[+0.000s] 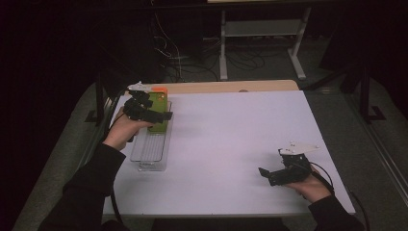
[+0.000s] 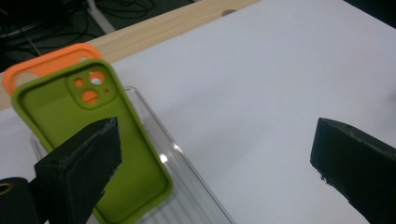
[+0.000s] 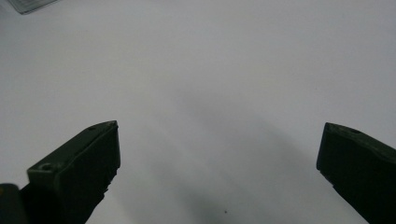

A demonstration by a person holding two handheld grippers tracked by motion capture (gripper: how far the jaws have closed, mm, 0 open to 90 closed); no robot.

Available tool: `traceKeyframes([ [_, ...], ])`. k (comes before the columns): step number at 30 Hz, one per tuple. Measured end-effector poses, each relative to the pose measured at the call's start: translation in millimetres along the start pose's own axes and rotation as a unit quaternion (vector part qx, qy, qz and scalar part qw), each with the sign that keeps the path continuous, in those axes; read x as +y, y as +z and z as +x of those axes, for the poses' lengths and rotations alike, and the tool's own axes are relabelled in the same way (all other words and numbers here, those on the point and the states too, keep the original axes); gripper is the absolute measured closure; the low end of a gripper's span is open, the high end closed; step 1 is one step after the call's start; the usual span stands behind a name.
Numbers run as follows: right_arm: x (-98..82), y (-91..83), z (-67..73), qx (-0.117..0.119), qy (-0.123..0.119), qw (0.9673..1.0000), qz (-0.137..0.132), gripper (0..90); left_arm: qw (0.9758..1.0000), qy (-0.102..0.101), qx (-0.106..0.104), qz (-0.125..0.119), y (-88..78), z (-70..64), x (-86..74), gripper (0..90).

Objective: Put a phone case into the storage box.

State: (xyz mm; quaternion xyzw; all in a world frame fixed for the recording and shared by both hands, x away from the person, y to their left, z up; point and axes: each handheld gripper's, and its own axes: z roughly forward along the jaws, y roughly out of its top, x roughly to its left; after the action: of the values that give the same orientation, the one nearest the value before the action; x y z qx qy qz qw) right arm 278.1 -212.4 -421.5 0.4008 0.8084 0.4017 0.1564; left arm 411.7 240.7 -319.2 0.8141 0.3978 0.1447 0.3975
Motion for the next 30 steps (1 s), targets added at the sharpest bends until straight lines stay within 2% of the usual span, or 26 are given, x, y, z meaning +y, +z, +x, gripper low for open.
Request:
traceKeyframes([
  [3,0.9,-0.4,1.5,0.004,-0.002,1.0,0.0,0.0,0.9999,0.007,-0.013,-0.001,-5.7,-7.9,-8.2,1.4],
  [6,2.1,-1.0,2.0,0.006,-0.005,1.0,-0.002,0.0,0.9994,0.026,-0.021,0.003,-10.4,-13.3,-18.6,1.4],
  [8,2.8,-1.0,1.4,0.007,-0.011,0.9999,-0.007,0.0,0.9992,0.028,-0.028,-0.003,-12.8,-17.3,-26.3,1.3],
  [16,4.8,-2.6,1.7,0.014,-0.01,0.9998,-0.009,0.0,0.9976,0.04,-0.054,-0.013,-20.5,-27.7,-56.1,1.4],
  [30,5.3,0.7,4.3,0.019,-0.02,0.9996,-0.008,0.0,0.9945,0.071,-0.073,-0.025,-18.5,-46.3,-100.6,1.3],
])
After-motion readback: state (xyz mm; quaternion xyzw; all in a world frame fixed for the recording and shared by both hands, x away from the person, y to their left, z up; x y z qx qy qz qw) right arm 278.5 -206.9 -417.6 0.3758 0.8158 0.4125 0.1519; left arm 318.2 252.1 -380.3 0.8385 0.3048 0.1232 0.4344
